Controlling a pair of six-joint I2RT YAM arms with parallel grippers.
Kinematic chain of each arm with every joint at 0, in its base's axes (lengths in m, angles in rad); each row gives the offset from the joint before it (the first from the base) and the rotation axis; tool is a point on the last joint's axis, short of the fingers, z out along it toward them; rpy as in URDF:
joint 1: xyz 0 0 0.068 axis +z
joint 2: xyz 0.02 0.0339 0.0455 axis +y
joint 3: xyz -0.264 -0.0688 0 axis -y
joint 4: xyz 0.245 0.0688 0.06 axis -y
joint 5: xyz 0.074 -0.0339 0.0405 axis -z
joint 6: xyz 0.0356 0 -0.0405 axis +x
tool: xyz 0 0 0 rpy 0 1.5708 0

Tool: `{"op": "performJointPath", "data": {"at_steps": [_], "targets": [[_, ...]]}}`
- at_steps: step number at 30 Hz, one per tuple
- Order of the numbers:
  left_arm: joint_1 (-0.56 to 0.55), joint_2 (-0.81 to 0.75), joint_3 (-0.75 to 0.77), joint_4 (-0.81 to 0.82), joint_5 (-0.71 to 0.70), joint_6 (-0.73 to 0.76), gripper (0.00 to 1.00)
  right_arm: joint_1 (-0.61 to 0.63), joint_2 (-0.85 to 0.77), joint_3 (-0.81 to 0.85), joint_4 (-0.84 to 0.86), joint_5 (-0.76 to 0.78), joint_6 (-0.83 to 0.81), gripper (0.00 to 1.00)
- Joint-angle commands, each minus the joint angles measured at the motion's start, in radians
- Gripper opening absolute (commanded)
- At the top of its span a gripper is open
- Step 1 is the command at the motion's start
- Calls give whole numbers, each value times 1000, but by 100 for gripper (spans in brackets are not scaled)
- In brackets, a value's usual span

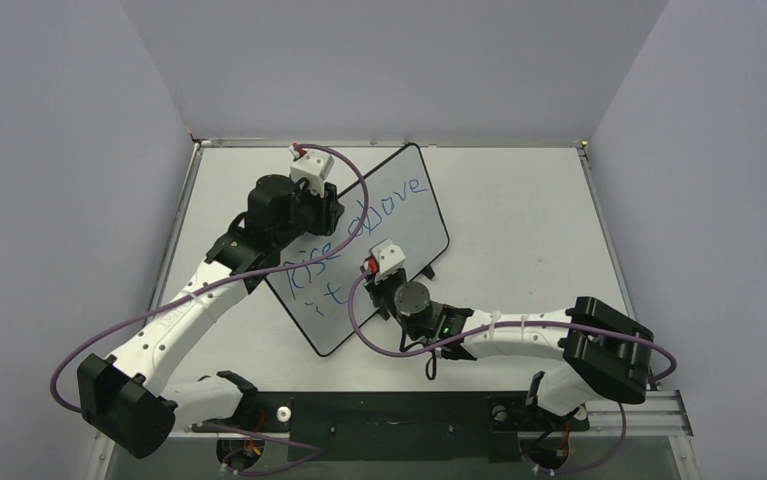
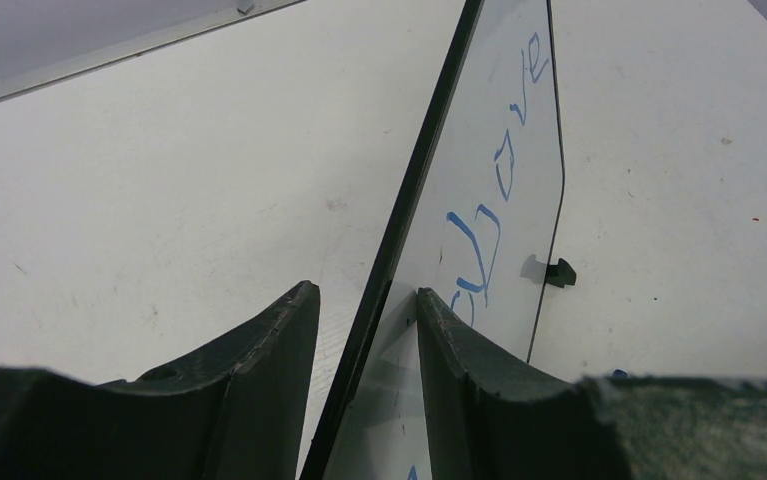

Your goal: Write a sentence on the whiteboard

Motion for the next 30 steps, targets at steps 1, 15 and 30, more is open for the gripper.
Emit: {"op": "performJointPath", "data": {"at_steps": [1, 15, 30], "targets": [[0, -26, 40, 103, -14, 10, 0, 24, 26, 33, 29, -53, 33, 0], [0, -28, 41, 103, -13, 9, 0, 35, 29, -8, 12, 5, 65, 0], [0, -31, 40, 102, -13, 9, 0, 19, 8, -31, -15, 61, 71, 0]]}}
